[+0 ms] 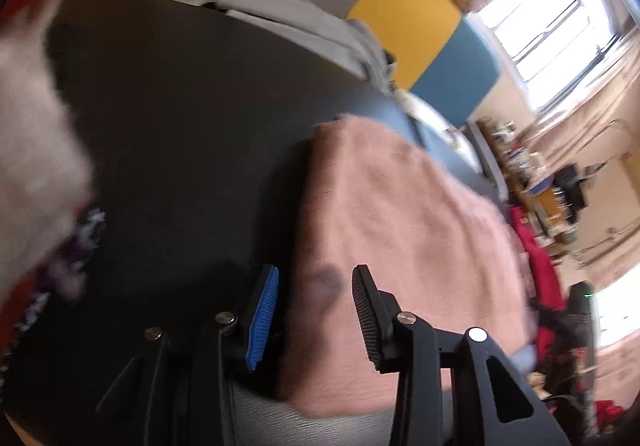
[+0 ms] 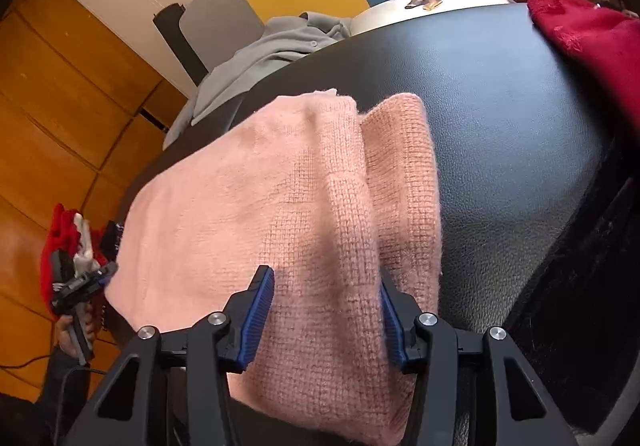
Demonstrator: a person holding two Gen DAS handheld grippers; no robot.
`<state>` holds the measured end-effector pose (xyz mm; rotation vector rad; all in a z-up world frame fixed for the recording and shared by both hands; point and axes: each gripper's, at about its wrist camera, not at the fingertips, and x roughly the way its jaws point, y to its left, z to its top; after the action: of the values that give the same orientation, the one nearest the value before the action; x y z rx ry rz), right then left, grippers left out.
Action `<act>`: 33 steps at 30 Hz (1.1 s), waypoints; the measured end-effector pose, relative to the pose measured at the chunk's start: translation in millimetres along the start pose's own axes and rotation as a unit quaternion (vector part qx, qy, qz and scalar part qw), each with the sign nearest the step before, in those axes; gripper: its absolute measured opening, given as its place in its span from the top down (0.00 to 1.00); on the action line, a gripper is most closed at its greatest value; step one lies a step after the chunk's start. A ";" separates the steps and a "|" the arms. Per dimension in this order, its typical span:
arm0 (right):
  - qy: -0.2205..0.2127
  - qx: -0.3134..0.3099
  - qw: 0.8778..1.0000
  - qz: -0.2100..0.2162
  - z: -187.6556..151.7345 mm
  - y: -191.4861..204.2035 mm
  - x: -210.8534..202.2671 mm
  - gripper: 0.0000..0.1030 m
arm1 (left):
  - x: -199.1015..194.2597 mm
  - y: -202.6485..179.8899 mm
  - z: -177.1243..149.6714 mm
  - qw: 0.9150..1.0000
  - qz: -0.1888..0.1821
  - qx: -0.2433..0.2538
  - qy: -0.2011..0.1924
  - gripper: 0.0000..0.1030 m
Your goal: Fold clothes
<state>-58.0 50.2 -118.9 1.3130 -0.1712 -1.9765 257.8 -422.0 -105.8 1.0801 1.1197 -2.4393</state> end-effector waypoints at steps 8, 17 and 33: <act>0.021 -0.033 0.998 -0.040 7.4 12.3 -0.2 0.68 | 12.4 -24.0 20.0 0.998 0.040 0.040 0.023 0.80; 0.035 -0.037 0.998 -0.025 8.4 20.8 -1.2 0.94 | 22.6 -33.9 26.4 0.997 0.033 0.050 0.053 0.96; 0.005 0.057 0.998 0.005 -77.6 -23.8 -47.5 0.89 | 1.2 -6.5 -15.6 0.997 -0.033 0.023 0.073 0.95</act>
<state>4.6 119.3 -131.4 1.3897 -0.2887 -1.9767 262.0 -406.1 -109.8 1.2720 1.1646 -2.4832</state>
